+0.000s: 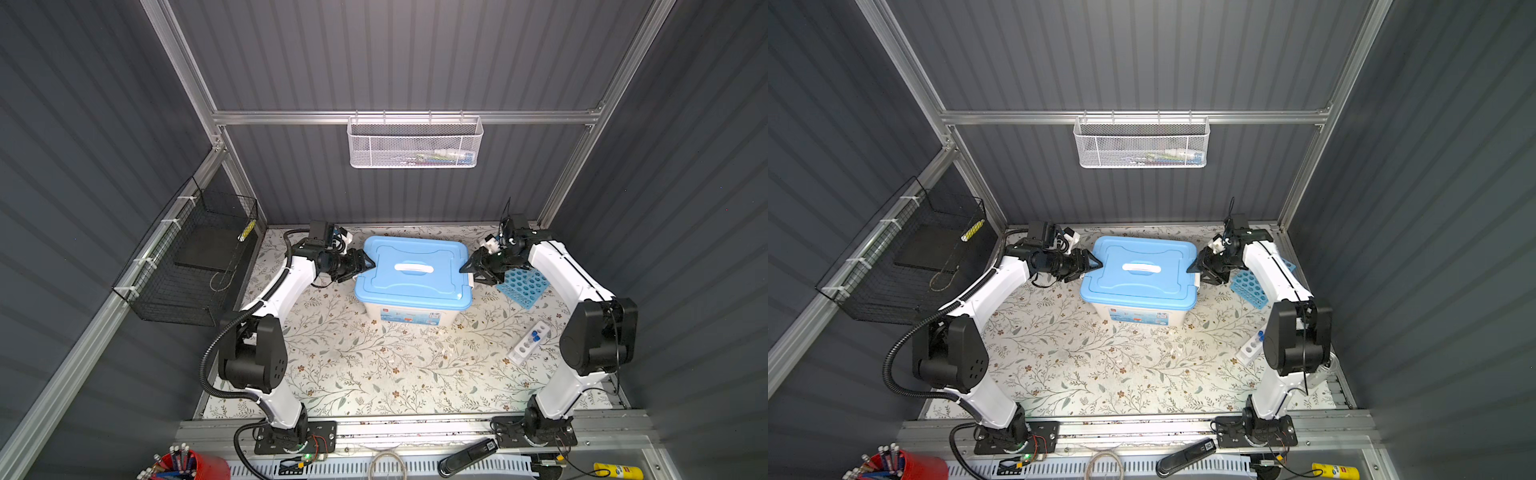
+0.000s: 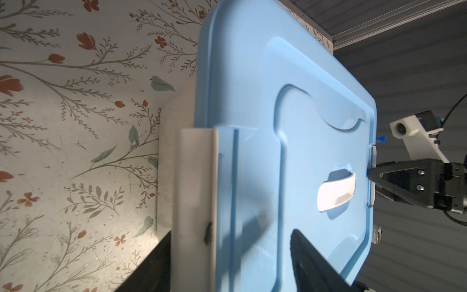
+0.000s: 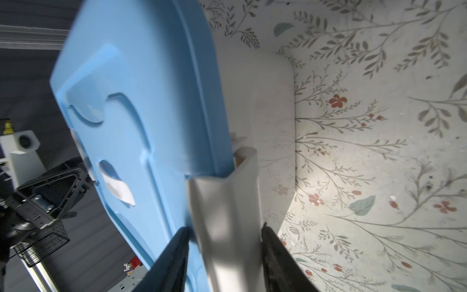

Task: Organize the chemistry lab equipment
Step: 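Push the white latches down over the lid rim with both grippers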

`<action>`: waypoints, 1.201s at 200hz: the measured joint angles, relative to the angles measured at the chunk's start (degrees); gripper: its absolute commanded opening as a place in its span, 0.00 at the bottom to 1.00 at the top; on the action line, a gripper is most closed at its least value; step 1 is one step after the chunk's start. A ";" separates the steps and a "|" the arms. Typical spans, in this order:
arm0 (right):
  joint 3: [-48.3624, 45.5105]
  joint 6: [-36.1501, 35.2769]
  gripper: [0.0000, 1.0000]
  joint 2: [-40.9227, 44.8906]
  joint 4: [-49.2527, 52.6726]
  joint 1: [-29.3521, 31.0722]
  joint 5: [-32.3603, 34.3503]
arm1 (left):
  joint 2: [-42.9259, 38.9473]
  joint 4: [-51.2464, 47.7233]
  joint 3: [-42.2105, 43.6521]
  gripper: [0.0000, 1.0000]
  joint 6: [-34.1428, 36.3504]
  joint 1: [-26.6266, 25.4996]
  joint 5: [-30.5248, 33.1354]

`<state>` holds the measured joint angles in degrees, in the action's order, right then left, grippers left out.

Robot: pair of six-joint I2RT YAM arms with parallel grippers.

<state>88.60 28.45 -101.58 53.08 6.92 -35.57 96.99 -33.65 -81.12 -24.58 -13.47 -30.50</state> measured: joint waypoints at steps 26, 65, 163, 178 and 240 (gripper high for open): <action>2.47 0.00 0.42 -0.61 2.49 0.87 2.73 | 0.00 -0.72 -0.26 0.61 0.15 -0.17 1.07; 5.86 0.31 0.36 -1.57 6.03 2.05 7.41 | 0.00 -1.92 -0.70 0.55 0.15 -1.01 3.65; 14.38 1.53 0.27 -5.05 14.16 4.70 19.12 | 0.81 -3.56 -5.86 0.44 -0.33 -6.36 12.70; 15.91 1.53 0.26 -5.73 15.43 5.05 21.79 | 1.36 -3.02 -6.62 0.43 -0.63 -7.08 13.51; 22.10 1.42 0.25 -9.01 19.65 7.76 27.63 | 6.05 -7.87 -11.52 0.49 1.68 -7.98 16.50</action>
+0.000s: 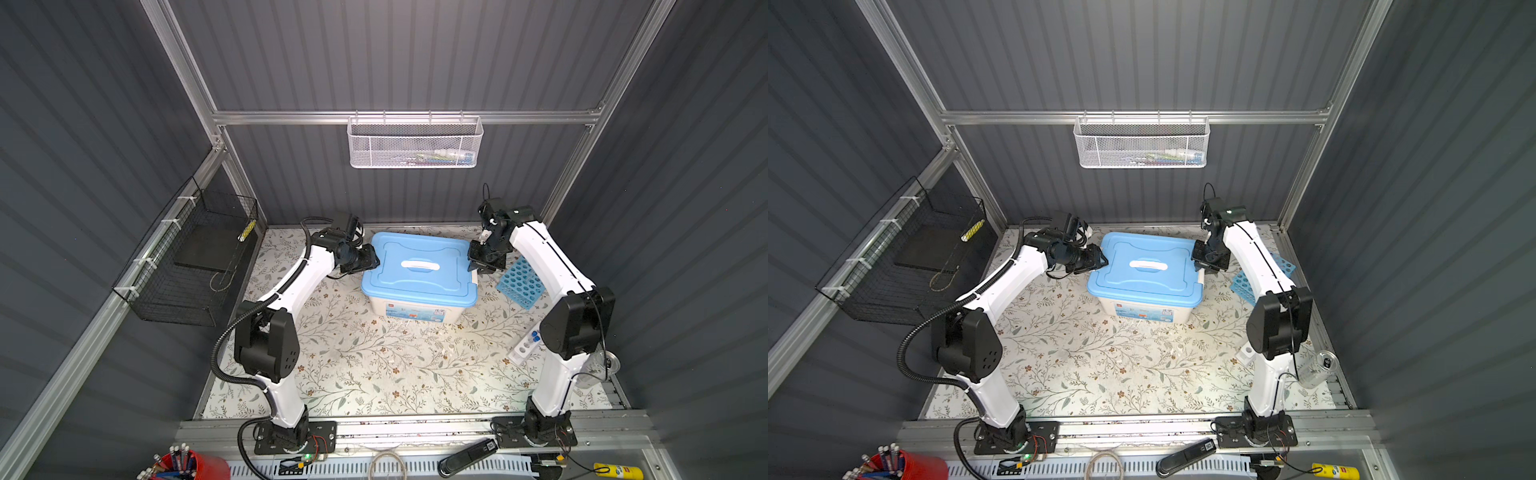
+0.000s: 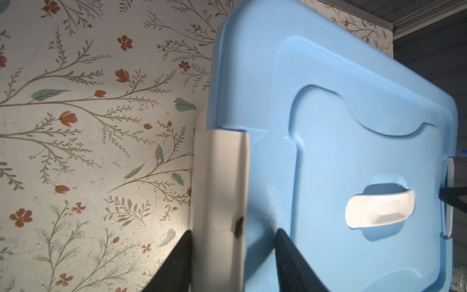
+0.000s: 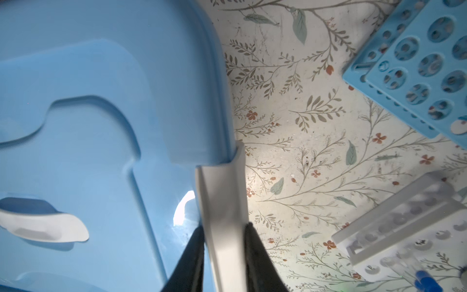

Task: Organize the chemistry lab equipment
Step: 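Push the white latches down over the lid rim with both grippers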

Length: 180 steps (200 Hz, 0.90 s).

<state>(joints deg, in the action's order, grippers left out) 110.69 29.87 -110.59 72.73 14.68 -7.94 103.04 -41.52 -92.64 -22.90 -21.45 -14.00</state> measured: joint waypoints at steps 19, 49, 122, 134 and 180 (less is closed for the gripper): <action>0.07 -0.15 0.25 -0.02 0.07 0.00 0.26 | 0.11 -0.50 -0.28 0.40 0.50 -0.02 -0.07; 1.20 -0.31 0.26 -0.72 1.11 0.13 0.81 | 1.49 -2.69 -2.69 0.42 1.40 -0.02 -0.02; 5.62 -0.35 0.25 -3.52 4.90 1.03 2.45 | 3.93 -6.51 -6.56 0.61 4.09 -1.16 1.44; 6.78 -0.35 0.25 -4.24 5.84 1.22 2.91 | 4.46 -7.39 -7.45 0.61 4.33 -1.18 1.51; 11.30 -0.35 0.24 -6.97 9.68 2.10 6.10 | 7.48 -10.84 -12.61 0.42 5.01 -1.84 3.61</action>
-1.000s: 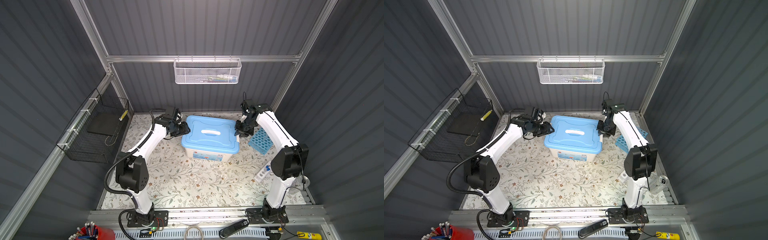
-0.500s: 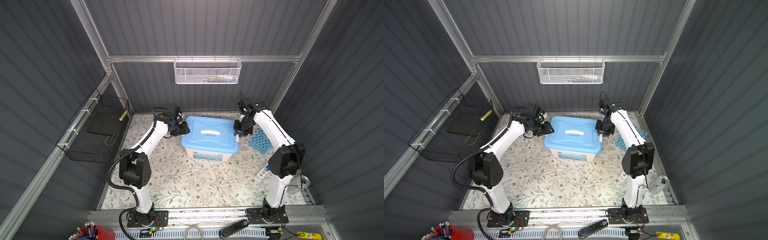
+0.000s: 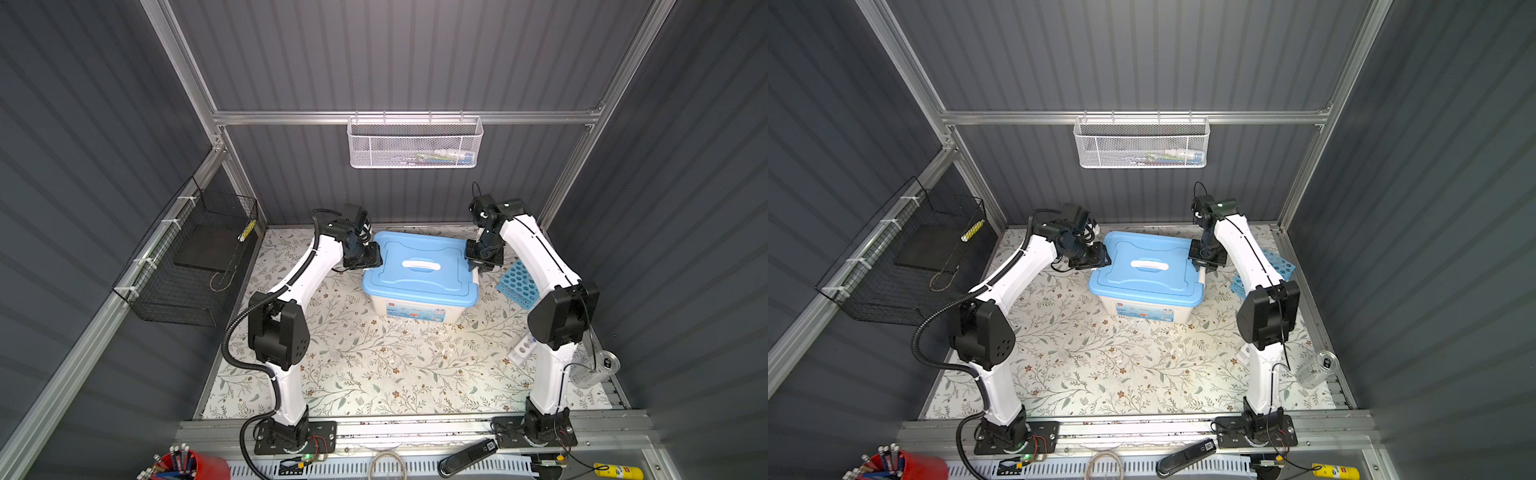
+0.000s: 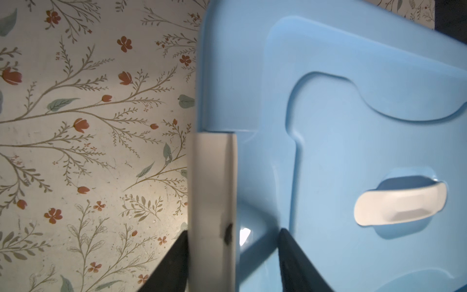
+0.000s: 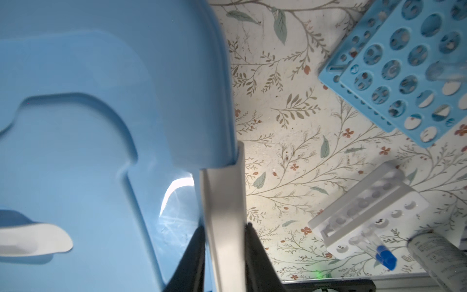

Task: Organize the chemistry lab equipment
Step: 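Push the white latches down over the lid rim with both grippers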

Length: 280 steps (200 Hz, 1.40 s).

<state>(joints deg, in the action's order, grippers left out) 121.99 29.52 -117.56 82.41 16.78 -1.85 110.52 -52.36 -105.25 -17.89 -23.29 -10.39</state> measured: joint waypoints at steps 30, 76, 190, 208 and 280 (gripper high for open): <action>1.44 0.00 0.23 -0.74 1.42 0.15 2.19 | 1.49 -0.04 -1.95 0.12 0.52 0.00 -0.22; 5.22 -0.20 0.22 -3.04 4.46 0.81 3.52 | 2.49 -1.46 -3.65 0.00 1.36 0.00 -0.11; 3.98 0.52 0.54 -1.81 1.95 0.85 0.24 | 2.75 -2.69 -5.33 0.80 3.45 -1.07 3.34; 3.54 0.92 0.57 -1.51 1.29 0.33 -1.27 | 2.75 -2.69 -5.27 0.82 3.34 0.13 0.92; 2.93 2.45 0.71 -0.52 -4.09 -1.18 -9.64 | 3.37 -2.54 -6.12 1.00 3.23 1.57 -5.31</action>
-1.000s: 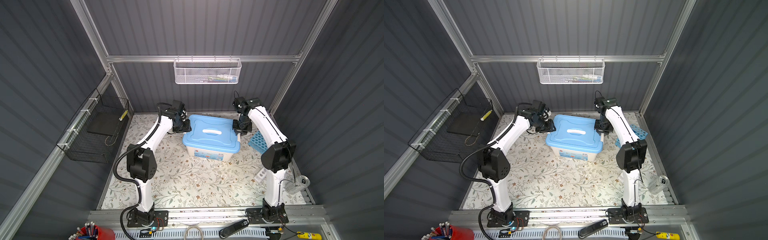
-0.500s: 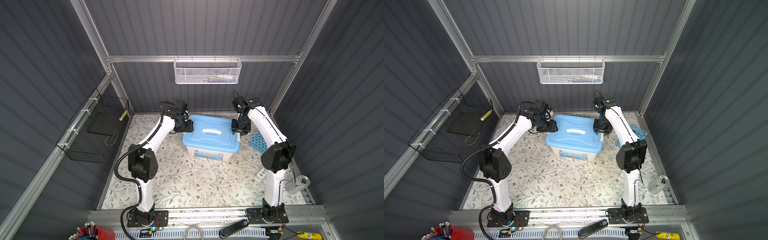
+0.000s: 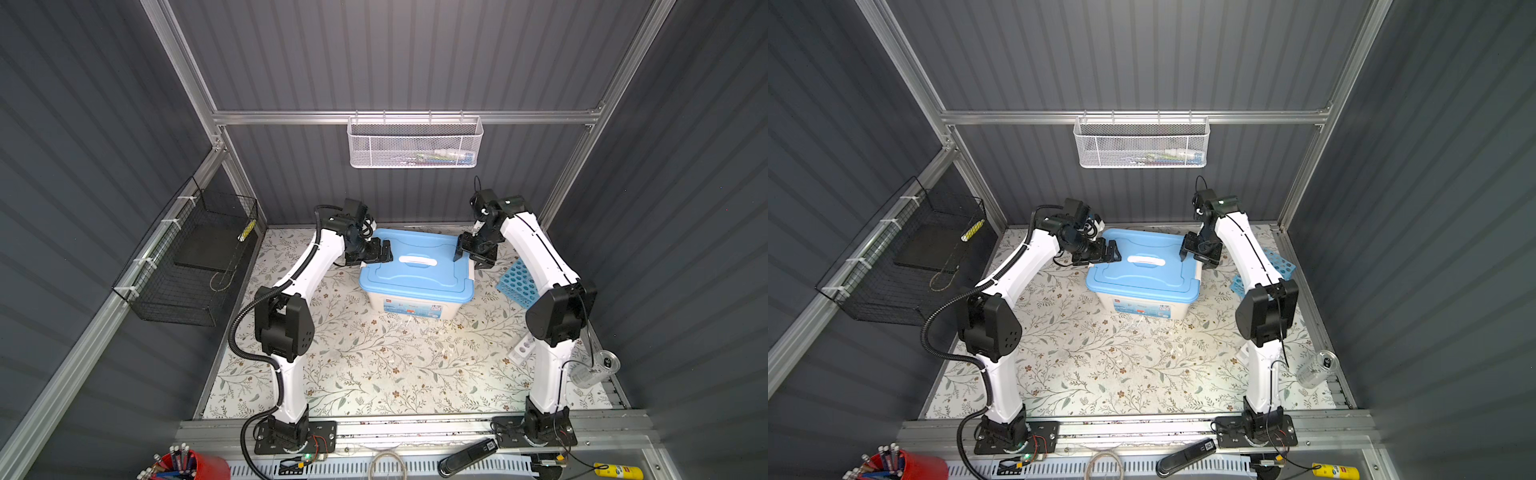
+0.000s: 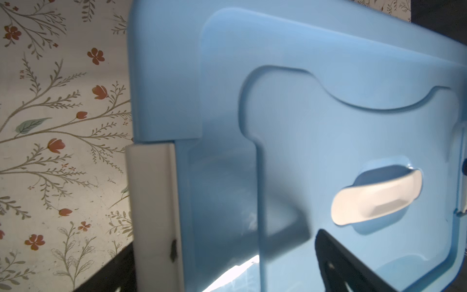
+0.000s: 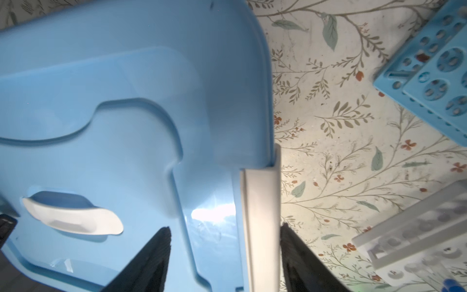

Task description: Organize the chemistry lab equipment

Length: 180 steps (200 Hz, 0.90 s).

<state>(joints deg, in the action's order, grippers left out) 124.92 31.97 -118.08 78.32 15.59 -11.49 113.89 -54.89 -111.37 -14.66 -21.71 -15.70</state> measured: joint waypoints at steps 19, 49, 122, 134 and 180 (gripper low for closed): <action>-0.39 0.20 0.73 1.22 -1.29 -0.63 -1.84 | 0.00 0.02 -0.72 1.00 0.00 0.63 -1.18; -0.39 0.28 0.76 2.69 -2.29 -0.72 -3.52 | 0.00 0.44 -1.73 1.00 0.04 0.74 -2.38; -5.68 -1.27 0.80 9.07 -6.32 -3.08 -0.55 | -0.96 1.07 -0.90 1.00 0.81 4.96 -1.55; -7.78 -2.14 0.81 11.67 -8.35 -3.54 0.04 | -2.40 1.49 1.01 1.00 1.09 5.81 -0.79; -21.88 -4.68 0.83 25.35 -22.27 -3.89 4.74 | -12.15 7.32 13.03 1.00 2.49 9.97 6.25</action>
<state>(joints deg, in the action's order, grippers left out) 103.04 27.29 -92.73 56.05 11.70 -6.74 101.73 -47.57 -98.35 -12.16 -11.75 -9.45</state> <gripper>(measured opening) 0.828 0.997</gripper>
